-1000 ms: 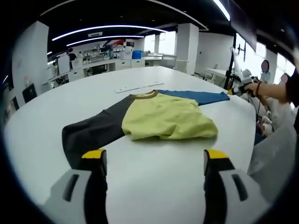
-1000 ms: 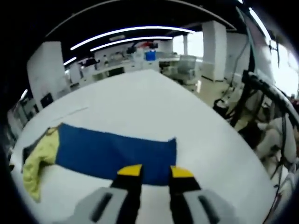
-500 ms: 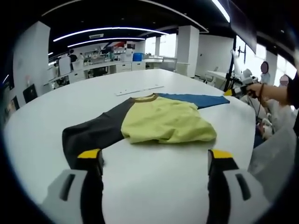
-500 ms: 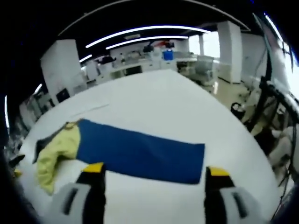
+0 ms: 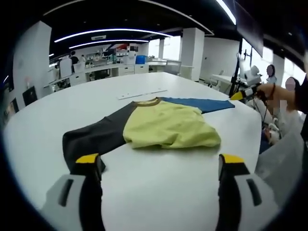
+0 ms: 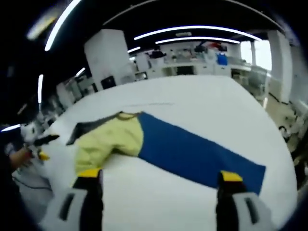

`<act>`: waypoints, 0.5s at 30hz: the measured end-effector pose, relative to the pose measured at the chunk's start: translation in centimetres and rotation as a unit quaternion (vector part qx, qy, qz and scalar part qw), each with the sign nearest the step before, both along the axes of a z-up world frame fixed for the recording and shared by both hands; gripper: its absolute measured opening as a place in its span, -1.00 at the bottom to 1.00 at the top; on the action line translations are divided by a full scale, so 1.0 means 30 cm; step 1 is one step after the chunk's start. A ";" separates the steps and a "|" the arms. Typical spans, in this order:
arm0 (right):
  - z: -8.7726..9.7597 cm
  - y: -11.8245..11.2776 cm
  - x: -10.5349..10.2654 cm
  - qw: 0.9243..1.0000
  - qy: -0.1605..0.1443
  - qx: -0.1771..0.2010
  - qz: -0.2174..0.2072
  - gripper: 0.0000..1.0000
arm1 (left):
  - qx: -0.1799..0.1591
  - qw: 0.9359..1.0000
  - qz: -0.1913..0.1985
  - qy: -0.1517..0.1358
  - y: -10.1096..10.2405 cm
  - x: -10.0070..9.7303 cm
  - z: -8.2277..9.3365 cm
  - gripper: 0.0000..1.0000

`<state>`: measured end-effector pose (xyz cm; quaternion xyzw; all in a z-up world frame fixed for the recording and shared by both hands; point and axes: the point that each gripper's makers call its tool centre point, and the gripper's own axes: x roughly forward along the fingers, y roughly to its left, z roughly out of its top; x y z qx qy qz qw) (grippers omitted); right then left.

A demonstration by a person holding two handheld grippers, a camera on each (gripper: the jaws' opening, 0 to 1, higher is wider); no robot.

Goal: Fold the garment on the visible template until the final outline fits inside the template.

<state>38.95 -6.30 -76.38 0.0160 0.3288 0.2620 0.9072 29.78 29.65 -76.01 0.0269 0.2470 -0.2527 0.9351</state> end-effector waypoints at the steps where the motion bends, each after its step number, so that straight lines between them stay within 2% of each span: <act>1: 0.008 0.027 -0.009 1.000 -0.003 -0.002 0.015 0.98 | 0.000 1.000 0.000 0.000 0.000 0.000 0.000 0.98; 4: 0.028 0.119 -0.031 0.998 -0.011 -0.003 0.060 0.98 | 0.001 1.000 -0.003 0.000 -0.004 -0.003 0.001 0.98; 6: 0.042 0.170 -0.046 0.997 -0.013 0.000 0.073 0.98 | 0.004 1.000 -0.006 -0.002 -0.005 -0.005 0.002 0.98; 11: 0.069 0.321 -0.107 0.991 -0.023 0.000 0.134 0.94 | 0.009 1.000 -0.013 -0.004 -0.008 -0.007 0.004 0.98; 15: 0.071 0.397 -0.135 0.986 -0.027 0.001 0.167 0.90 | 0.018 1.000 -0.021 -0.004 -0.014 -0.022 0.002 0.98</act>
